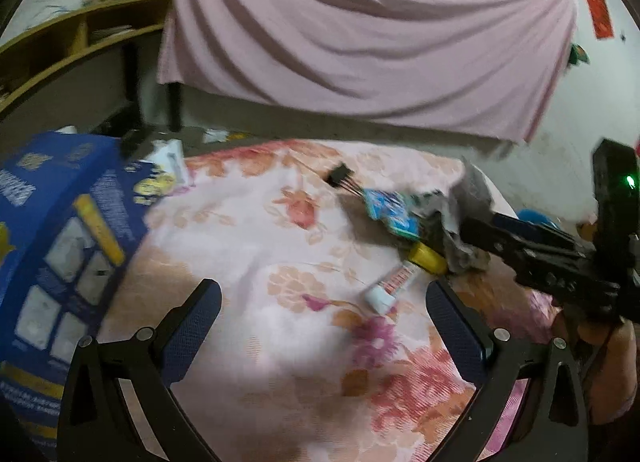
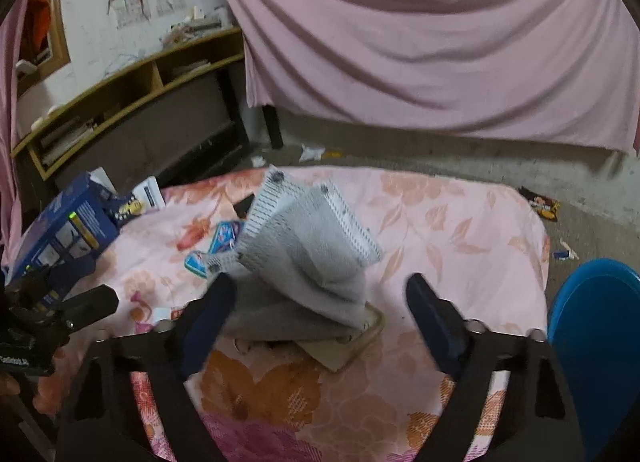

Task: Collect trash
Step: 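Grasp the grey face mask with the right gripper while the left gripper grasps the toothpaste tube, then lift both items over the blue bucket and open both grippers, then move both tools back over the remaining trash on the bed, then grasp the blue card packet with the left gripper while the right gripper grasps a blue pen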

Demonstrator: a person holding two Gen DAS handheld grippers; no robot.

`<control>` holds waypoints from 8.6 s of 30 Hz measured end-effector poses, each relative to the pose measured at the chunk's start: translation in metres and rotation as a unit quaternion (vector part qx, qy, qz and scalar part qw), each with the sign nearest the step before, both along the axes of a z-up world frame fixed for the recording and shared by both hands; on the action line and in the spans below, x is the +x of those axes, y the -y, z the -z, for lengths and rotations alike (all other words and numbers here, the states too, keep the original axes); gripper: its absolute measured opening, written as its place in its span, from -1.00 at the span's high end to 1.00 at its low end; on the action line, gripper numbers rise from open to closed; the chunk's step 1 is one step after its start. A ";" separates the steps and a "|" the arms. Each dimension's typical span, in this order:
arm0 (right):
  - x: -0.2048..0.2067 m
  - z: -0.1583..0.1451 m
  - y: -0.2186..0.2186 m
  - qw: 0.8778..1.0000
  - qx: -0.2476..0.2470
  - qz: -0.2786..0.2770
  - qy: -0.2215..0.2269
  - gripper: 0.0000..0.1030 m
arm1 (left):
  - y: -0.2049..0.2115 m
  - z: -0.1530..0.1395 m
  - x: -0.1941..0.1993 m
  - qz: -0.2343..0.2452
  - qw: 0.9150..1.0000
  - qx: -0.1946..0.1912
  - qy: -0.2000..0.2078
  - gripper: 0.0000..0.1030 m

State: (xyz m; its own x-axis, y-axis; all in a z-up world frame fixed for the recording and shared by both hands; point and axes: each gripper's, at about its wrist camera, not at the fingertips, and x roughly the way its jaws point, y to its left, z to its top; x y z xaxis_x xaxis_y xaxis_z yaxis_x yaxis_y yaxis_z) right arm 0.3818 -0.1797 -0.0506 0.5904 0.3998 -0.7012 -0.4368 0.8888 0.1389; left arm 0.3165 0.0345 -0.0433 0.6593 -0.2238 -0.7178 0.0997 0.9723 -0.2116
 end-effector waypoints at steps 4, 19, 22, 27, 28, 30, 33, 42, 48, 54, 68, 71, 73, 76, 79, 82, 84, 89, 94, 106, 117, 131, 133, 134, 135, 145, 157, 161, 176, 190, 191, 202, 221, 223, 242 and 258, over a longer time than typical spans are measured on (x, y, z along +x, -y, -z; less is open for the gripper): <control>0.005 0.005 0.006 1.000 0.009 -0.005 -0.024 0.06 | 0.019 0.007 0.009 0.049 0.998 0.020 -0.021 -0.65; 0.004 0.001 0.034 0.998 0.063 0.007 -0.024 0.91 | 0.069 0.027 0.046 0.142 0.983 0.111 -0.046 0.46; 0.003 -0.001 0.038 0.997 0.072 0.013 -0.019 0.93 | 0.072 0.026 0.044 0.150 0.980 0.115 -0.055 0.78; 0.000 -0.004 0.041 0.997 0.080 0.017 -0.010 0.94 | 0.068 0.025 0.036 0.135 0.984 0.100 -0.056 0.79; -0.001 -0.004 0.041 0.997 0.080 0.016 -0.011 0.94 | 0.066 0.025 0.033 0.130 0.985 0.098 -0.055 0.79; -0.001 -0.005 0.043 0.996 0.083 0.017 -0.011 0.94 | 0.061 0.023 0.027 0.115 0.988 0.089 -0.055 0.79; 0.000 -0.004 0.046 0.996 0.088 0.018 -0.016 0.86 | 0.047 0.020 0.023 0.086 0.992 0.072 -0.056 0.79; -0.002 -0.010 0.013 0.999 0.019 -0.025 0.011 -0.29 | -0.002 0.013 0.021 -0.008 0.999 0.010 -0.047 0.79; 0.012 -0.006 -0.017 0.997 -0.051 -0.054 0.018 -0.42 | -0.012 0.009 0.022 -0.022 0.998 -0.020 -0.047 0.79; 0.021 0.009 -0.022 0.996 -0.066 -0.053 -0.007 -0.20 | -0.008 0.006 0.013 -0.025 0.998 -0.025 -0.047 0.79; 0.006 -0.007 0.013 0.999 0.027 -0.030 0.020 0.89 | 0.020 -0.021 -0.003 -0.028 0.999 -0.016 0.026 0.80; -0.006 -0.018 0.024 0.996 0.055 -0.033 0.054 0.89 | 0.036 -0.041 -0.009 -0.018 0.997 -0.018 0.068 0.80; -0.018 -0.027 0.035 0.993 0.073 -0.029 0.090 0.89 | 0.048 -0.058 -0.014 -0.011 0.995 -0.020 0.098 0.80; -0.035 -0.046 0.050 0.985 0.094 -0.017 0.143 0.89 | 0.072 -0.087 -0.021 0.006 0.988 -0.025 0.149 0.80; -0.052 -0.065 0.071 0.975 0.104 0.005 0.198 0.89 | 0.098 -0.112 -0.025 0.026 0.981 -0.025 0.193 0.80; -0.063 -0.082 0.094 0.965 0.120 0.027 0.233 0.88 | 0.125 -0.137 -0.028 0.052 0.972 -0.024 0.229 0.80; -0.070 -0.092 0.111 0.959 0.124 0.047 0.252 0.88 | 0.145 -0.150 -0.029 0.071 0.966 -0.024 0.246 0.79; -0.081 -0.109 0.147 0.949 0.116 0.092 0.279 0.88 | 0.193 -0.171 -0.026 0.118 0.956 -0.028 0.266 0.79; -0.090 -0.119 0.188 0.939 0.110 0.148 0.288 0.87 | 0.236 -0.170 -0.013 0.155 0.955 -0.041 0.248 0.79; -0.077 -0.100 0.276 0.944 0.110 0.248 0.189 0.85 | 0.306 -0.145 0.016 0.209 0.965 -0.043 0.153 0.79; -0.059 -0.070 0.284 0.953 0.100 0.265 0.106 0.81 | 0.326 -0.112 0.045 0.216 0.973 -0.065 0.043 0.78; -0.054 -0.067 0.280 0.953 0.092 0.273 0.095 0.33 | 0.286 -0.117 0.040 0.168 0.981 -0.074 0.070 0.08; -0.057 -0.069 0.281 0.952 0.097 0.270 0.108 0.10 | 0.272 -0.120 0.037 0.153 0.982 -0.071 0.089 0.01; -0.059 -0.073 0.279 0.951 0.100 0.266 0.118 0.08 | 0.263 -0.124 0.033 0.142 0.982 -0.070 0.101 -0.06; -0.060 -0.075 0.278 0.951 0.100 0.265 0.125 0.07 | 0.257 -0.124 0.032 0.135 0.982 -0.070 0.110 -0.11; -0.074 -0.101 0.240 0.946 0.108 0.216 0.214 -0.65 | 0.173 -0.145 -0.006 0.039 0.970 -0.062 0.233 -0.97; -0.093 -0.119 0.160 0.932 0.103 0.127 0.324 -1.00 | 0.101 -0.147 -0.052 -0.020 0.948 -0.014 0.319 -0.98; -0.098 -0.120 0.140 0.925 0.112 0.109 0.345 -1.00 | 0.079 -0.143 -0.058 -0.039 0.944 -0.003 0.329 -0.98; -0.081 -0.095 0.070 0.943 0.066 0.057 0.322 -1.00 | 0.014 -0.093 -0.046 -0.073 0.967 0.002 0.244 -0.98; -0.013 -0.045 0.040 0.990 0.018 0.064 0.128 -0.77 | -0.003 -0.027 0.014 -0.053 0.994 -0.065 0.074 -0.45; -0.007 -0.043 0.037 0.992 0.013 0.061 0.111 -0.64 | -0.004 -0.022 0.019 -0.046 0.994 -0.076 0.061 -0.33; 0.039 -0.015 0.015 0.998 -0.015 0.054 0.009 0.26 | 0.003 0.006 0.059 -0.007 0.994 -0.104 -0.022 0.40; 0.058 0.009 0.002 0.998 -0.003 0.048 -0.038 0.35 | -0.007 0.017 0.081 0.014 0.986 -0.154 -0.057 0.93; 0.057 0.009 -0.002 0.998 -0.006 0.044 -0.040 0.35 | -0.008 0.015 0.078 0.010 0.987 -0.156 -0.046 0.95; 0.075 0.026 -0.010 0.994 0.038 0.022 -0.103 0.88 | -0.012 -0.007 0.045 0.024 0.987 -0.152 0.039 1.00; 0.029 -0.020 0.009 0.995 0.088 0.029 0.042 0.93 | 0.003 -0.049 -0.011 0.017 0.975 -0.075 0.210 1.00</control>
